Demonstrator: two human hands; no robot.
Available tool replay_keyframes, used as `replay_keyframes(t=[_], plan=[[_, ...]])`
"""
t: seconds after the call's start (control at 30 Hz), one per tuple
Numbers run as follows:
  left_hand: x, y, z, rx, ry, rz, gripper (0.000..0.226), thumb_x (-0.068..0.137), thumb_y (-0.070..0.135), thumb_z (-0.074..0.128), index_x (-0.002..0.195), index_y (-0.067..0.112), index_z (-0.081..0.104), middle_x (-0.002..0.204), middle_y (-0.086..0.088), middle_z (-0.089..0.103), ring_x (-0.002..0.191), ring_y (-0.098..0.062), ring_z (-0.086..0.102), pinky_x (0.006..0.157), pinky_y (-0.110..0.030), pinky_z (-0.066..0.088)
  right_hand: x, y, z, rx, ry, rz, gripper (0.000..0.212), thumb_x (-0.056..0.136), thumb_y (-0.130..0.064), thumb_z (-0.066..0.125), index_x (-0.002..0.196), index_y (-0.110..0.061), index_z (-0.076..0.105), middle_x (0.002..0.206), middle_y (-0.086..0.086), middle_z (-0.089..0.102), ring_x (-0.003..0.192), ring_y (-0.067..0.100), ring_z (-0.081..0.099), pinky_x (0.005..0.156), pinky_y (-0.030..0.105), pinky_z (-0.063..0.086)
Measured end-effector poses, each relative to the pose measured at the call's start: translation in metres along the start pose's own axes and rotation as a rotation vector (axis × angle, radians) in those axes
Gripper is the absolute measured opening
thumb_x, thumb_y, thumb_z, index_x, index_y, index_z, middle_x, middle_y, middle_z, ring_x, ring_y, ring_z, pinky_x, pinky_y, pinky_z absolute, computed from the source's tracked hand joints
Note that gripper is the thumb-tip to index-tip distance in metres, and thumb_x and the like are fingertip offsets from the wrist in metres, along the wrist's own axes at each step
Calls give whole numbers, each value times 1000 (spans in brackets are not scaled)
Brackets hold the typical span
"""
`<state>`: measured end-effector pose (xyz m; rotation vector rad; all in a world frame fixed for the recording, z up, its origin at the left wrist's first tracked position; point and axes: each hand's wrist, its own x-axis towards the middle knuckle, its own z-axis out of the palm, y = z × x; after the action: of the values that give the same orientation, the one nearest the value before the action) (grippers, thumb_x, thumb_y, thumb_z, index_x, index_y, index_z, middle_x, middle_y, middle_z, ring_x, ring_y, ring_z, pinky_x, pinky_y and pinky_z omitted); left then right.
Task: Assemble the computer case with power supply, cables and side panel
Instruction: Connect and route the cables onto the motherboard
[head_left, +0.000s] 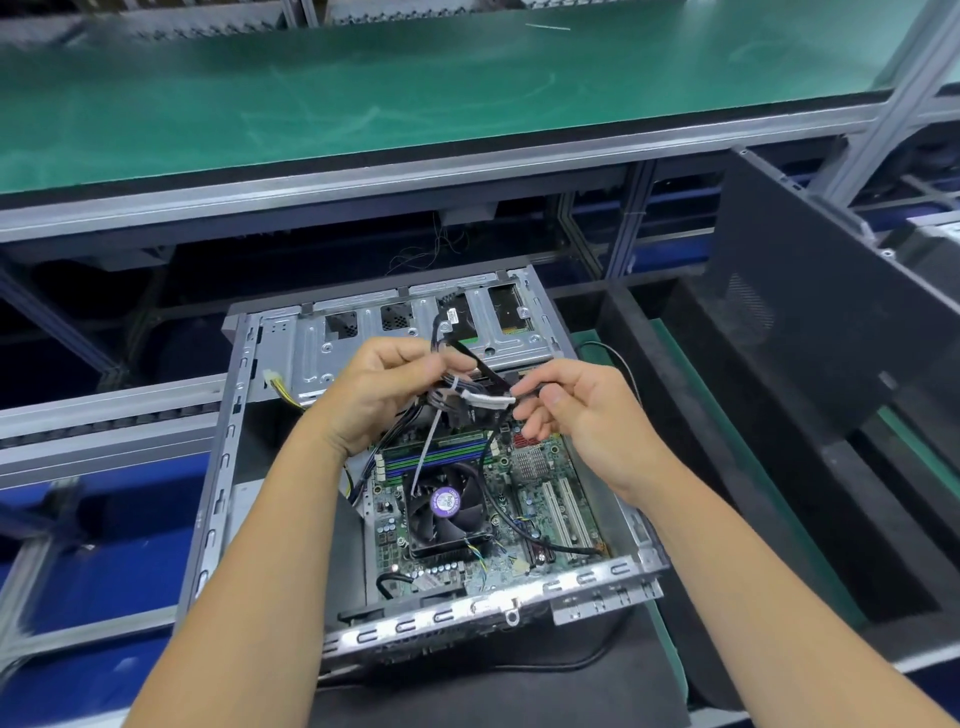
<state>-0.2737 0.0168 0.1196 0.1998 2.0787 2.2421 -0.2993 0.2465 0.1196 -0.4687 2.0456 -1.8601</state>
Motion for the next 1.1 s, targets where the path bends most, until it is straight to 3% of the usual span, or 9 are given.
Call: replay_keyframes(t=[0.1, 0.27, 0.37, 0.47, 0.57, 0.67, 0.8, 0.97, 1.1], plan=[[1, -1, -1, 82, 13, -5, 15, 81, 28, 68, 84, 17, 77, 82, -1, 72, 76, -12, 65, 70, -17, 51, 1, 0, 3, -109, -25, 10, 40, 102, 9, 33, 88, -13, 63, 76, 3, 65, 61, 10, 64, 63, 24, 50], [1, 0, -2, 26, -2, -39, 17, 88, 18, 60, 78, 16, 73, 70, -1, 69, 61, -11, 66, 60, -18, 53, 3, -3, 7, -254, -171, 35, 41, 96, 15, 36, 85, -17, 59, 82, 4, 62, 71, 23, 62, 67, 32, 50], [1, -1, -3, 27, 6, -42, 14, 89, 21, 61, 80, 16, 71, 71, -2, 68, 63, -12, 65, 59, -20, 53, -3, -9, 19, -362, 13, -139, 40, 81, 18, 48, 87, -20, 58, 90, -1, 58, 84, 16, 55, 71, 26, 45], [2, -2, -1, 9, 15, -53, 18, 89, 22, 62, 86, 4, 62, 71, -5, 66, 62, -14, 64, 55, -20, 52, -12, -22, 34, -376, 88, -449, 20, 77, -2, 63, 91, -15, 58, 87, -9, 48, 80, 3, 47, 71, 12, 37], [3, -3, 0, 5, -3, -69, 22, 91, 21, 58, 90, -1, 58, 74, -6, 68, 61, -15, 65, 54, -20, 53, -11, -26, 47, -565, -103, -378, 44, 80, -40, 77, 115, -23, 57, 95, -18, 45, 84, 1, 44, 76, 22, 44], [3, -4, 0, -40, -5, -88, 23, 89, 22, 57, 92, -1, 57, 77, -10, 70, 61, -15, 69, 54, -19, 55, -5, -24, 52, -699, -84, -310, 49, 85, -29, 76, 129, -23, 54, 101, -14, 46, 80, 2, 41, 81, 28, 45], [4, -7, -2, -51, 15, -79, 24, 89, 24, 63, 90, 1, 58, 78, -15, 69, 61, -15, 69, 51, -17, 52, -2, -25, 50, -510, -16, -234, 21, 88, -10, 71, 104, -22, 66, 94, -7, 62, 79, 5, 56, 75, 22, 49], [4, -11, -6, 56, 72, -47, 50, 82, 34, 69, 91, -13, 55, 62, -4, 52, 51, -9, 44, 48, -15, 36, 0, -22, 35, -131, 68, -29, 27, 87, 1, 72, 93, -24, 66, 89, -5, 69, 75, -2, 66, 67, 9, 50], [7, -11, -2, 78, 65, -45, 18, 84, 24, 68, 71, 12, 62, 86, -7, 70, 60, -9, 49, 58, -21, 43, 1, -13, 31, -30, 85, 50, 23, 89, 5, 67, 96, -17, 64, 96, 6, 71, 73, 5, 69, 68, 18, 55]])
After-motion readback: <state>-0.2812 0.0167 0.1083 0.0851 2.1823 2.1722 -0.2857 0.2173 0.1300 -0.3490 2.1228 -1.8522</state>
